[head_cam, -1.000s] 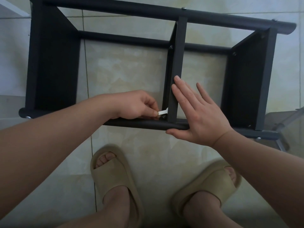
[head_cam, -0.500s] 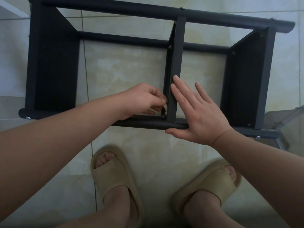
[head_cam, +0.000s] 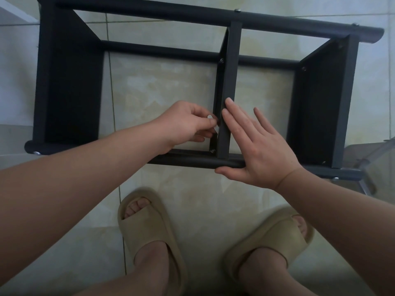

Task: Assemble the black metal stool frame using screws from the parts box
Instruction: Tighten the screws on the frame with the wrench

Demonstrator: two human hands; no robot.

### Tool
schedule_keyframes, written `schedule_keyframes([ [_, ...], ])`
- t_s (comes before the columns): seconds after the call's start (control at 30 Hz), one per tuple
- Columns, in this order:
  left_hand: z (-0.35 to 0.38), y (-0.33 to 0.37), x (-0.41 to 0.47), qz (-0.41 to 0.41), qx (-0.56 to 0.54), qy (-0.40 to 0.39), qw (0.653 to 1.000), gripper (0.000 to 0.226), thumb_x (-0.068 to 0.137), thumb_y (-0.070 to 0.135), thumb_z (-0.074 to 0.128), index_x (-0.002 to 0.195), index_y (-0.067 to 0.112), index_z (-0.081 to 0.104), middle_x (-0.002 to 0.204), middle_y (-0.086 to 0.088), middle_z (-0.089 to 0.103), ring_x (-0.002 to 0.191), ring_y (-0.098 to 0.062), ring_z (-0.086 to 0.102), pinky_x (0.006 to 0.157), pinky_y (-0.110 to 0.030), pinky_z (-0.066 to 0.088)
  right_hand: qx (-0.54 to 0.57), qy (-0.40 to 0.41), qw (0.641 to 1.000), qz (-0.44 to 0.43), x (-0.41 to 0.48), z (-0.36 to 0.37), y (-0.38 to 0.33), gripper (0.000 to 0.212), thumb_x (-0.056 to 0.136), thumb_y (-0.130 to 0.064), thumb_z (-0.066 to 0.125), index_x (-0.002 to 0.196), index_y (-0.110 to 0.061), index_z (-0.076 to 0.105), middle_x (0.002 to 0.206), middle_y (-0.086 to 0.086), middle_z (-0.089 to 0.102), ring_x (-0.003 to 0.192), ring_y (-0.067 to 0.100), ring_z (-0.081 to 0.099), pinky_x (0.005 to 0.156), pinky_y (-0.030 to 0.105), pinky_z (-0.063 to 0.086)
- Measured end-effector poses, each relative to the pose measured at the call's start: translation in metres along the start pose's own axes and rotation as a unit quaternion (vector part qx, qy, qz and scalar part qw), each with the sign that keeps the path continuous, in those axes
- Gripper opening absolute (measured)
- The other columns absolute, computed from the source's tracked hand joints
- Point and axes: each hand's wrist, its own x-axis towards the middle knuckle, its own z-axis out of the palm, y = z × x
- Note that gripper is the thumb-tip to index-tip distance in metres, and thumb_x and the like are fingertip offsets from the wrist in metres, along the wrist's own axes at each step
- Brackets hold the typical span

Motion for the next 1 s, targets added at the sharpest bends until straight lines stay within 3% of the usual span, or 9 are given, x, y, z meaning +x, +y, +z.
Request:
schedule_keyframes([
  [0.27, 0.0036, -0.0025, -0.0019, -0.004, 0.032, -0.004, 0.999, 0.007, 0.096, 0.018, 0.066, 0.090, 0.016, 0.070, 0.076, 0.002, 0.073, 0.078, -0.011, 0.072, 0.076, -0.026, 0.059, -0.003, 0.001, 1.000, -0.002, 0.0002, 0.0004, 0.0009, 0.107, 0.089, -0.079, 0.041, 0.160, -0.003, 0.015, 0.170, 0.011, 0.004, 0.156, 0.026, 0.015, 0.124, 0.053, 0.017],
  [0.5, 0.0064, -0.0006, -0.0051, -0.074, -0.068, -0.022, 0.995, 0.008, 0.096, 0.016, 0.066, 0.092, 0.009, 0.066, 0.073, -0.004, 0.073, 0.072, -0.015, 0.072, 0.065, -0.025, 0.059, 0.004, 0.004, 1.000, -0.002, 0.0003, -0.0006, 0.0006, 0.106, 0.089, -0.078, 0.042, 0.160, -0.002, 0.017, 0.169, 0.012, 0.006, 0.155, 0.026, 0.016, 0.124, 0.053, 0.017],
  [1.0, -0.0004, -0.0002, -0.0049, -0.060, 0.024, -0.073, 0.995, 0.018, 0.102, 0.011, 0.054, 0.087, 0.006, 0.063, 0.073, -0.002, 0.071, 0.072, -0.013, 0.068, 0.073, -0.024, 0.058, 0.002, -0.005, 1.000, 0.001, 0.0004, -0.0023, -0.0003, 0.107, 0.088, -0.078, 0.043, 0.160, -0.002, 0.017, 0.169, 0.011, 0.005, 0.155, 0.025, 0.017, 0.124, 0.053, 0.018],
])
